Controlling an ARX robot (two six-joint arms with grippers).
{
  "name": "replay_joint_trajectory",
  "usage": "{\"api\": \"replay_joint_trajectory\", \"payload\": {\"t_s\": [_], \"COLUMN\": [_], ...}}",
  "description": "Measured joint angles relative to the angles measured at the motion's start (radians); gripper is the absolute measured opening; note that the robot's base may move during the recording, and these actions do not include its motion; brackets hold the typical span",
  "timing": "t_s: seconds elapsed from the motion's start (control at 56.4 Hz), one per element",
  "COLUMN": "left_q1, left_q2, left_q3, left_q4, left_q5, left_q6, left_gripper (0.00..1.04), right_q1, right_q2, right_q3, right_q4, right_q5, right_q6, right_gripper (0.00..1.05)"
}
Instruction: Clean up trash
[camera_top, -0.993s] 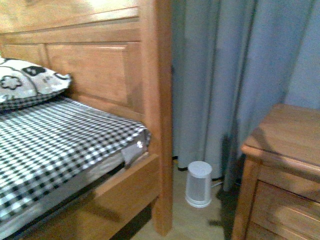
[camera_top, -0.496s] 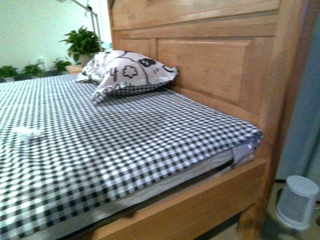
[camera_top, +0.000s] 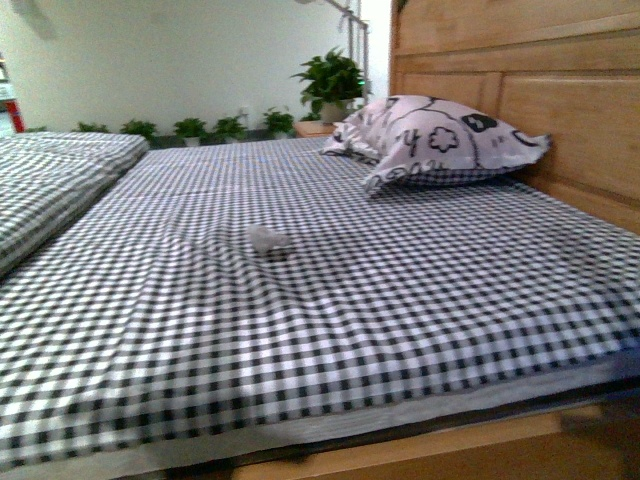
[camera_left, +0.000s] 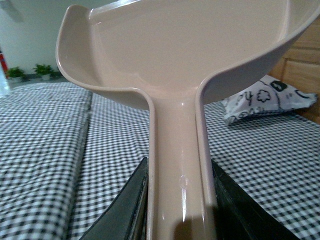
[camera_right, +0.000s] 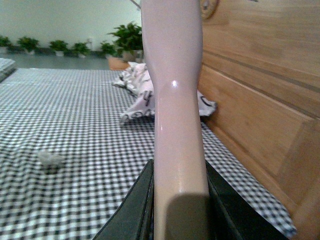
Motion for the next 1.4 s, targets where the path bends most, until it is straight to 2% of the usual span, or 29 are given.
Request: {"api": "replay_joint_trajectory", "payload": {"t_s": [0.372, 0.461, 0.514, 0.656, 0.744, 0.851, 1.099, 1.4], "left_q1": [0.001, 0.003, 0.017, 0.073, 0.09, 0.099, 0.137, 0.171], "left_q2": [0.003, 0.016, 0.034, 0.164, 0.295, 0.451, 0.746, 0.989], "left_q3": [0.0, 0.028, 0.031, 0.037, 0.078, 0.166, 0.386, 0.636], "left_q4": [-0.002, -0.114, -0.129, -0.039, 0.043, 0.054, -0.116, -0.347], "left_q5": [0.006, -0.017, -0.005, 0.066, 0.137, 0.234, 0.415, 0.46], "left_q6": [-0.002, -0.008, -0.001, 0.05, 0.129, 0.233, 0.483, 0.761], "left_gripper": [0.29, 0.29, 0.29, 0.29, 0.29, 0.29, 0.29, 0.29], "right_q1": [-0.001, -0.001, -0.001, -0.001, -0.001, -0.001, -0.001, -0.001], "right_q2": [0.007, 0.007, 0.006, 0.006, 0.006, 0.006, 0.006, 0.006], "right_q3": [-0.001, -0.001, -0.001, -0.001, -0.001, -0.001, -0.001, -0.001], "right_q4": [-0.001, -0.001, -0.001, -0.001, -0.001, -0.001, -0.001, -0.001], "right_q5": [0.003, 0.002, 0.002, 0.0, 0.003, 0.0, 0.0, 0.0], "right_q6": [0.0, 0.0, 0.0, 0.0, 0.0, 0.0, 0.0, 0.0], "right_gripper": [0.22, 0.22, 0.22, 0.22, 0.22, 0.22, 0.22, 0.22]}}
